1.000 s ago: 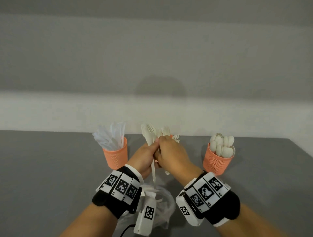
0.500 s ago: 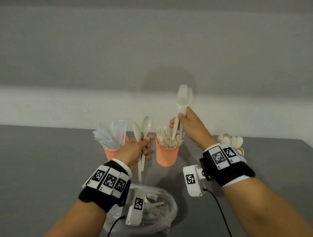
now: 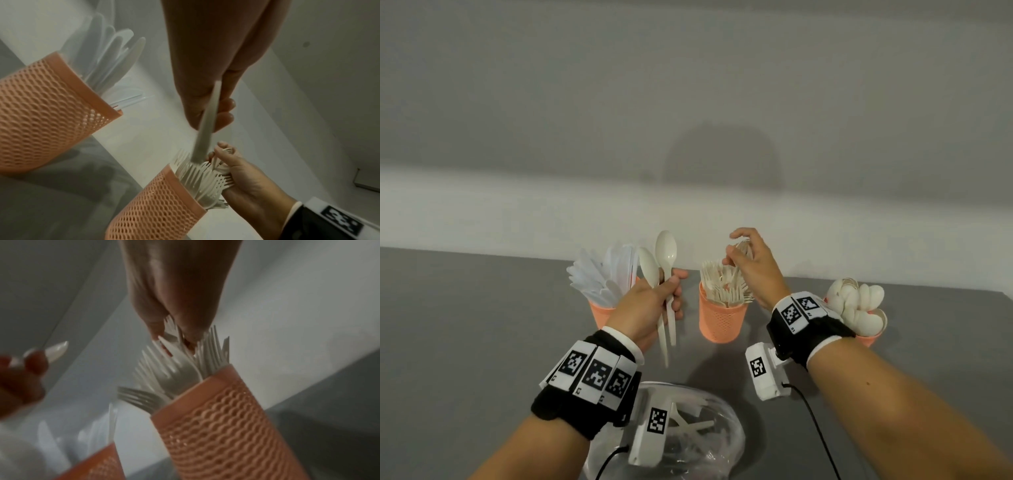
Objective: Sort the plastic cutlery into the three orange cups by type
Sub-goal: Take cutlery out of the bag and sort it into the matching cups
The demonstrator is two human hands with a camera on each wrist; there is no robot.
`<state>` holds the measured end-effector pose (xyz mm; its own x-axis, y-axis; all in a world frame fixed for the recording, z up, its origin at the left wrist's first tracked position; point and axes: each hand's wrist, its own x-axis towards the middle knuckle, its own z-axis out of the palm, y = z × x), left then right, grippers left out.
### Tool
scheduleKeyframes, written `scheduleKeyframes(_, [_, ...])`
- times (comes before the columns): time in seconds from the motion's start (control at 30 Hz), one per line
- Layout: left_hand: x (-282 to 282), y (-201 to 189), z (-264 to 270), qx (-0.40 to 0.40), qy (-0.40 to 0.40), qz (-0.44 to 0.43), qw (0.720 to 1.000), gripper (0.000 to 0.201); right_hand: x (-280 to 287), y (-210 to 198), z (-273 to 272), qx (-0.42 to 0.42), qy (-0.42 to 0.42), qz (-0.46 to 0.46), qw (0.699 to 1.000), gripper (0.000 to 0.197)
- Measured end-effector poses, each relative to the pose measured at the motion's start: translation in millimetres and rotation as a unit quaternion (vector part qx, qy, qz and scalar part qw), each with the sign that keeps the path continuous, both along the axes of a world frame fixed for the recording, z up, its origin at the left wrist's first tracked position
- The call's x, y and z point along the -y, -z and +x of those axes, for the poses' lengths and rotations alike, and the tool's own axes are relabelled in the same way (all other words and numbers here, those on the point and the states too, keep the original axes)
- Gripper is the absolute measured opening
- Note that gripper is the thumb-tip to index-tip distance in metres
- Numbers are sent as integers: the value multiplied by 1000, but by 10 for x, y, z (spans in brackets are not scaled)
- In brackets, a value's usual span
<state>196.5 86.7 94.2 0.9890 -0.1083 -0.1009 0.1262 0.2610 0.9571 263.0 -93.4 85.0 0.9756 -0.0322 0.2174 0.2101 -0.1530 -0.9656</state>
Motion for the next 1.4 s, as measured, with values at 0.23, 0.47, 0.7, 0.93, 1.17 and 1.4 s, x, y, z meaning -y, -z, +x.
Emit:
scheduleKeyframes(0.23, [75,-12,-20,1,36,-30,999,22,-70,58,124,-36,-17,-471,881,32])
scheduleKeyframes(0.47, [249,-88,-88,56,99,-16,993,16,-175,-444,-520,15,-122,-113,986,31])
scheduleKeyframes(0.7, [874,-178,-178,205,62,360,908,28,-47,-437,-935,53,-40,-253,965,52])
scheduleKeyframes(0.93, [1515,-211,-382,186,167,223,942,36,692,-374,-1114,98,81,-233,964,19])
scheduleKeyframes(1.17, [2016,-61,-352,139,250,202,937,91,1554,-535,-1225,130,119,-233,956,14])
scheduleKeyframes(1.4, [2181,355,-52,109,144,386,904,136,2187,-497,-905,211,300,-256,895,17])
